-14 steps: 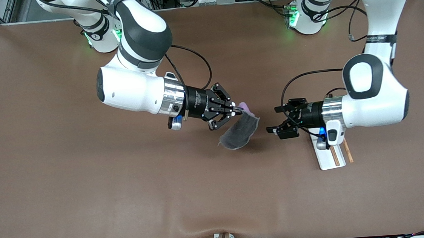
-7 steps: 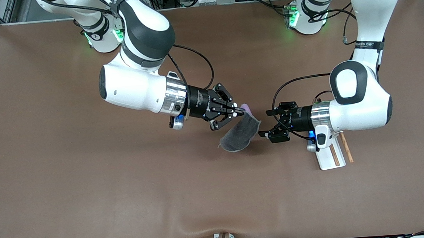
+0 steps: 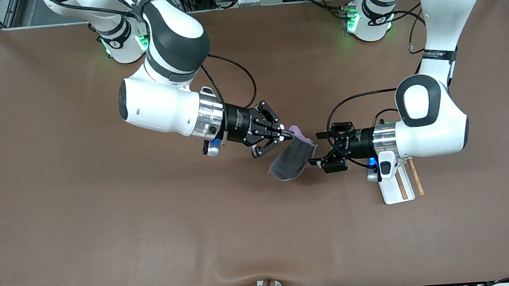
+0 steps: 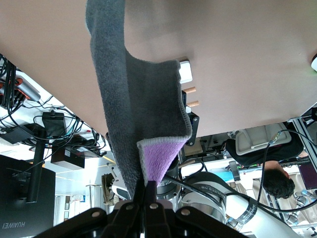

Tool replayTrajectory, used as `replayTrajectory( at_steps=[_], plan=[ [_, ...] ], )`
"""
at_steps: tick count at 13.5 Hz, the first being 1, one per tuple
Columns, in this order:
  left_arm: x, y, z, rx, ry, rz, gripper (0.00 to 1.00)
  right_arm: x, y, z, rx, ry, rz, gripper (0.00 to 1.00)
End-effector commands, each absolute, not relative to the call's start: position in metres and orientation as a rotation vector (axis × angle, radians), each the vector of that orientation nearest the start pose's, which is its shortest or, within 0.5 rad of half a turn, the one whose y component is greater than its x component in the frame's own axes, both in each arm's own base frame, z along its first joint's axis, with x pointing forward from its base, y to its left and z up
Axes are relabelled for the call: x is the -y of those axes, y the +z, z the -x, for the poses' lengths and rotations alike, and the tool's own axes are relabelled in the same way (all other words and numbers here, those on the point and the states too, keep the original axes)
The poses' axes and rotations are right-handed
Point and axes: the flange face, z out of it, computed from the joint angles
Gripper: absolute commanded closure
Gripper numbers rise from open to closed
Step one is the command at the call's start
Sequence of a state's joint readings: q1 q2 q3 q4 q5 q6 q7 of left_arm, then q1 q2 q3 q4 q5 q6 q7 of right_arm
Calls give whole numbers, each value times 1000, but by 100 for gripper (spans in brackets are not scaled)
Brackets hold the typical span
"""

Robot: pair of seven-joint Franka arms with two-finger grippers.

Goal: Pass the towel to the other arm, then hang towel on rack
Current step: 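Close the left gripper on the towel beside the right gripper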

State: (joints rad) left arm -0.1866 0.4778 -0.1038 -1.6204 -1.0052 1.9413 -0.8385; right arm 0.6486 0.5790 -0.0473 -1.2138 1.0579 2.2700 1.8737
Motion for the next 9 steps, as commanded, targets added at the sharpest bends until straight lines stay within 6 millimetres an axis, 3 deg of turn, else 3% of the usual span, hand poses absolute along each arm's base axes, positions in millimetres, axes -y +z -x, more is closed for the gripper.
replayTrajectory(
  at_steps=[1,9],
  plan=[
    [243,362,-639,-1167,-780,-1966,2,-460,511,-613,-1769,927,1398,100],
    [268,360,-635,-1167,-775,-1927,9,-460,511,-613,-1769,927,1398,100]
  ],
)
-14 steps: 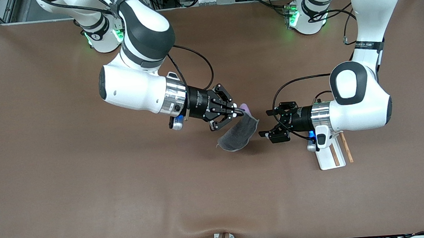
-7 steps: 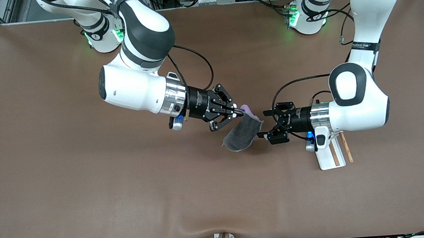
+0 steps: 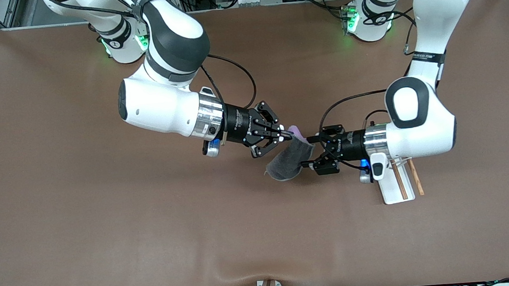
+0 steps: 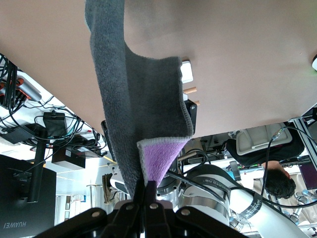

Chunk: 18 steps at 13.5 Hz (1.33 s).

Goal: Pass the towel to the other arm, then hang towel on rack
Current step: 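Close the left gripper on the towel beside the right gripper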

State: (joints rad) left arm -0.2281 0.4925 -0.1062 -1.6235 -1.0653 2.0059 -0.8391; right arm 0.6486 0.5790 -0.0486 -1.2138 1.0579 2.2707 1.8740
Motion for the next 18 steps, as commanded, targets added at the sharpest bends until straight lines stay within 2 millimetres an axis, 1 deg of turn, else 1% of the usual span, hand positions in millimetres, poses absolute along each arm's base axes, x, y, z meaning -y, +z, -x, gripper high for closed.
replayTrajectory(
  at_steps=[1,3,5,8,12,14,16,18],
  plan=[
    [268,361,-636,-1166,-774,-1925,10,-460,511,-613,-1769,927,1398,100],
    [262,367,-639,-1170,-763,-1907,13,-460,511,-613,-1769,927,1398,100],
    [261,376,-643,-1164,-753,-1887,15,-460,511,-613,-1769,927,1398,100],
    [262,377,-644,-1160,-752,-1888,19,-459,511,-614,-1770,927,1398,100],
    [255,378,-647,-1166,-740,-1885,21,-459,511,-614,-1770,927,1398,100],
    [249,383,-649,-1169,-729,-1878,21,-460,511,-613,-1769,928,1400,100],
    [243,395,-654,-1163,-707,-1867,22,-459,511,-613,-1770,926,1399,100],
    [238,396,-657,-1163,-697,-1863,24,-460,510,-613,-1771,930,1400,100]
  ],
)
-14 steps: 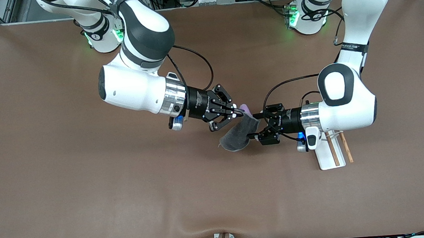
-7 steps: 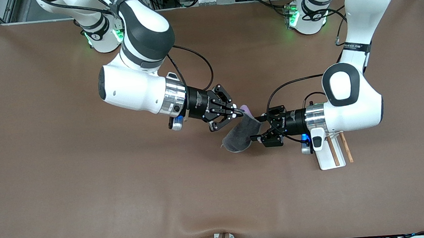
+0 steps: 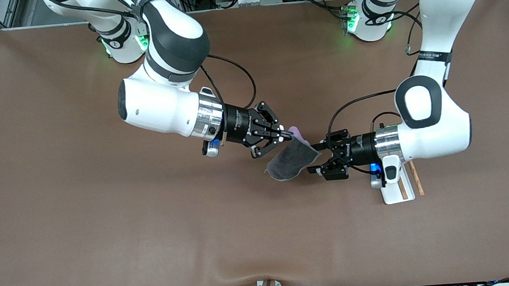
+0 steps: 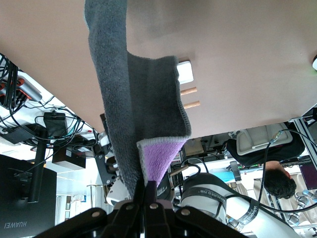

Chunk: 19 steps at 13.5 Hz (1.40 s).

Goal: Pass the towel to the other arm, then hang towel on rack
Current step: 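Close the left gripper on the towel beside the right gripper, then pull the towel with the left gripper while the right gripper releases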

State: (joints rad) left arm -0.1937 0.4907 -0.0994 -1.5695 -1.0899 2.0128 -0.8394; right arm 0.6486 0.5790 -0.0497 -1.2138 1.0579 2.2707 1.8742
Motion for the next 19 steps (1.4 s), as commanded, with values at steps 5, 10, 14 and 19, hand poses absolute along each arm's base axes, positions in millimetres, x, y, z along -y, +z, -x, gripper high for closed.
replayTrajectory(
  at_steps=[5,10,14,19],
  plan=[
    [244,392,-655,-1147,-699,-1879,58,-459,510,-613,-1770,926,1402,100],
    [236,398,-658,-1141,-673,-1887,100,-460,510,-613,-1770,930,1405,100],
    [206,445,-666,-1097,-598,-1919,100,-457,509,-614,-1774,930,1403,100],
    [146,485,-676,-1027,-598,-1972,100,-454,506,-614,-1782,887,1444,0]
  ],
)
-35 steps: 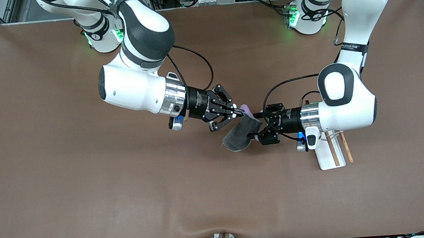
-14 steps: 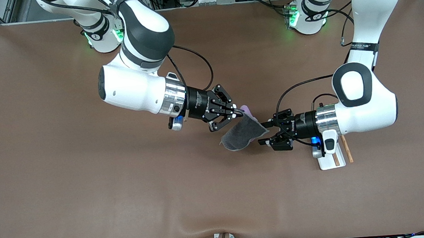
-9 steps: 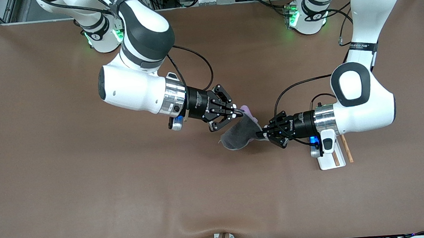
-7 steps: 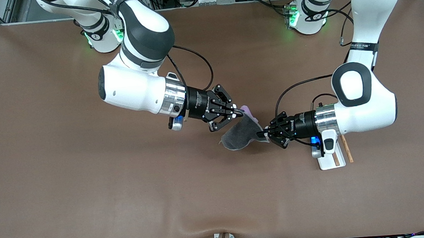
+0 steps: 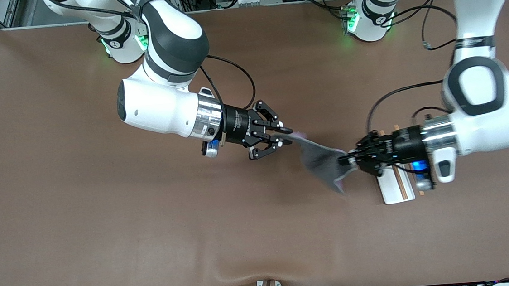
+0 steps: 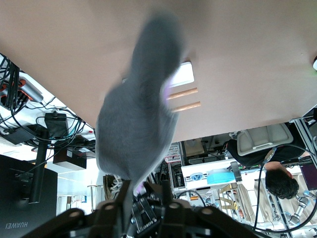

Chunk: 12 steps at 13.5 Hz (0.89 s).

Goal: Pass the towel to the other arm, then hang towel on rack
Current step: 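Pull the towel with the left gripper while the right gripper releases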

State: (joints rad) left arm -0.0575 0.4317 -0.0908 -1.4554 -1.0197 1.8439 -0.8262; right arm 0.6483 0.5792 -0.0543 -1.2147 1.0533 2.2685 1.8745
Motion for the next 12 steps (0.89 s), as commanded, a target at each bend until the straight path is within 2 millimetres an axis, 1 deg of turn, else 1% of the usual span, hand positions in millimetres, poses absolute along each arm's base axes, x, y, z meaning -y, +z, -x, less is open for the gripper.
replayTrajectory(
  at_steps=[1,3,4,6,8,9,10,11,12],
  plan=[
    [141,489,-674,-981,-559,-2041,100,-453,504,-614,-1786,861,1483,0],
    [132,491,-669,-900,-479,-2192,100,-448,501,-613,-1796,830,1582,0],
    [130,490,-667,-850,-440,-2269,100,-441,500,-616,-1805,791,1621,0],
    [123,484,-666,-784,-381,-2405,100,-435,496,-619,-1815,712,1696,0],
    [119,472,-664,-722,-347,-2544,100,-413,492,-629,-1842,672,1744,0],
    [120,466,-664,-697,-338,-2601,100,-400,495,-635,-1844,650,1767,0],
    [123,460,-662,-679,-334,-2651,100,-396,503,-634,-1808,595,1820,0],
    [122,456,-661,-669,-327,-2699,100,-389,504,-636,-1786,561,1857,0],
    [121,446,-662,-647,-329,-2759,100,-379,502,-640,-1758,530,1908,0]
  ],
)
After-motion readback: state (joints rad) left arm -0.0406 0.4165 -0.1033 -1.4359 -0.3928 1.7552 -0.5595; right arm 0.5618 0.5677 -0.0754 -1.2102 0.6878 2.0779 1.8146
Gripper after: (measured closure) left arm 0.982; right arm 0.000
